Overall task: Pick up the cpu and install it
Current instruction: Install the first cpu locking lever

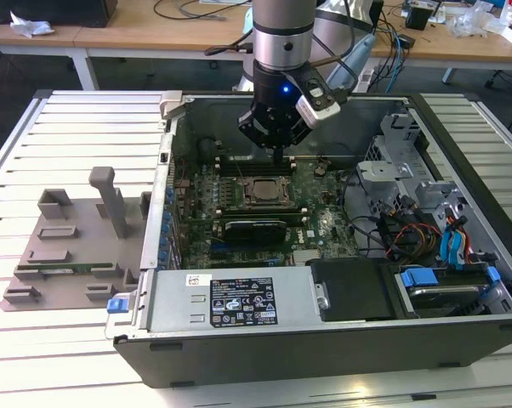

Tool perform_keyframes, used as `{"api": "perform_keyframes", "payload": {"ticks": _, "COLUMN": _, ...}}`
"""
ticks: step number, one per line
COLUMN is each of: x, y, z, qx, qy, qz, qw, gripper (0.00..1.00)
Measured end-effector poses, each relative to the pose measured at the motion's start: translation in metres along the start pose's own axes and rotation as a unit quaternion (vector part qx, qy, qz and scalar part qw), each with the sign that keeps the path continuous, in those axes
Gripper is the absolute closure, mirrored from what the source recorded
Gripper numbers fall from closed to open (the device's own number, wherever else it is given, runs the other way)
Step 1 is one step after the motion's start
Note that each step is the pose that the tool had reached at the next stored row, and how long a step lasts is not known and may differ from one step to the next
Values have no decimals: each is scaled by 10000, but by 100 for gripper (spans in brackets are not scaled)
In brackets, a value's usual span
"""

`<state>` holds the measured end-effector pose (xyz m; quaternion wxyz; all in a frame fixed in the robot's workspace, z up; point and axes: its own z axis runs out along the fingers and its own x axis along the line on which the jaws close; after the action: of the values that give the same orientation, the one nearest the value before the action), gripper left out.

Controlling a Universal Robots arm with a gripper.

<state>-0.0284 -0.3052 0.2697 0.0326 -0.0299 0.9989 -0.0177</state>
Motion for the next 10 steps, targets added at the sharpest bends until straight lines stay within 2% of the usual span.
{"api": "perform_keyframes", "payload": {"ticks": 1, "x": 0, "y": 0, "z": 0, "qx": 0, "qy": 0, "qz": -1, "qw": 10000, "gripper": 89}}
{"api": "perform_keyframes", "payload": {"ticks": 2, "x": -1, "y": 0, "z": 0, "qx": -1, "qy": 17, "qz": -1, "qw": 10000, "gripper": 89}}
{"api": "perform_keyframes", "payload": {"ticks": 3, "x": -9, "y": 0, "z": 5, "qx": -15, "qy": 246, "qz": -9, "qw": 9997, "gripper": 89}}
{"api": "perform_keyframes", "payload": {"ticks": 4, "x": -11, "y": 0, "z": 7, "qx": -20, "qy": 331, "qz": -12, "qw": 9995, "gripper": 89}}
{"api": "perform_keyframes", "payload": {"ticks": 6, "x": 77, "y": 5, "z": 1, "qx": -20, "qy": 339, "qz": -12, "qw": 9994, "gripper": 89}}
{"api": "perform_keyframes", "payload": {"ticks": 10, "x": 128, "y": 8, "z": -2, "qx": -21, "qy": 339, "qz": -13, "qw": 9994, "gripper": 89}}
